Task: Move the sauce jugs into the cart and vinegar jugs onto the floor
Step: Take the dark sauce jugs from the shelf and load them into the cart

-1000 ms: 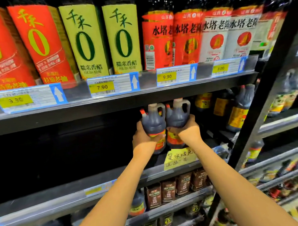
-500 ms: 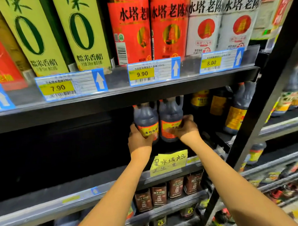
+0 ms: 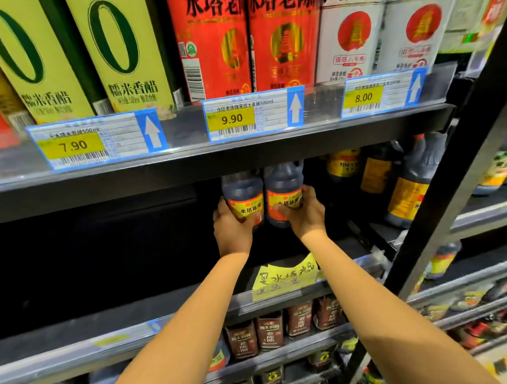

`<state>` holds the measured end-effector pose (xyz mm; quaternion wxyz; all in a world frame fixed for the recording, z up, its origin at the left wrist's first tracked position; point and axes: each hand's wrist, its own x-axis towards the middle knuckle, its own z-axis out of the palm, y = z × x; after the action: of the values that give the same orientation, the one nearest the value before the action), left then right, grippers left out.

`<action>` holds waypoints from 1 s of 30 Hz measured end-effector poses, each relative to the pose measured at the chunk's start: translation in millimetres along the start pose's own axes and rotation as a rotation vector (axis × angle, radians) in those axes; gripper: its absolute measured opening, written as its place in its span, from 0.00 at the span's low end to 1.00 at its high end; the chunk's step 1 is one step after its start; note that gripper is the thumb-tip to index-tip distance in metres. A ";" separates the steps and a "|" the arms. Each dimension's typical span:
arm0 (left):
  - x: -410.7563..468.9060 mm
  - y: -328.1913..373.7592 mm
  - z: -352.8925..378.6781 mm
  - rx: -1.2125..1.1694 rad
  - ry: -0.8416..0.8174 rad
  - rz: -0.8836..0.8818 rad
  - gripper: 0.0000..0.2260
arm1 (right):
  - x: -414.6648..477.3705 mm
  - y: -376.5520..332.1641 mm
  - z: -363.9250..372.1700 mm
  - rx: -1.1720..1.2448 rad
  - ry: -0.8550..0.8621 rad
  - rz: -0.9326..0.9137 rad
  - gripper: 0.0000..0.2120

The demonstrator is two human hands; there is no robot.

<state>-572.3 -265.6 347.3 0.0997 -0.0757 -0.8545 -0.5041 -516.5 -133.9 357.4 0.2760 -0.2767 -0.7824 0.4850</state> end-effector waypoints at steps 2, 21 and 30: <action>2.2 1.8 1.9 0.003 0.005 -0.004 0.34 | 0.5 -1.4 3.4 0.009 0.016 -0.007 0.27; -98.1 60.8 -68.3 0.731 -0.446 0.474 0.24 | -94.0 -22.0 -75.5 -0.579 -0.136 -0.021 0.37; -206.5 34.9 -46.7 0.742 -0.655 1.027 0.33 | -237.5 45.1 -136.4 -0.819 0.112 0.096 0.29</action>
<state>-359.8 -295.7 347.9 0.0819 -0.5772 -0.8122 -0.0209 -248.5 -200.6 328.9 0.1623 -0.4257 -0.8807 0.1301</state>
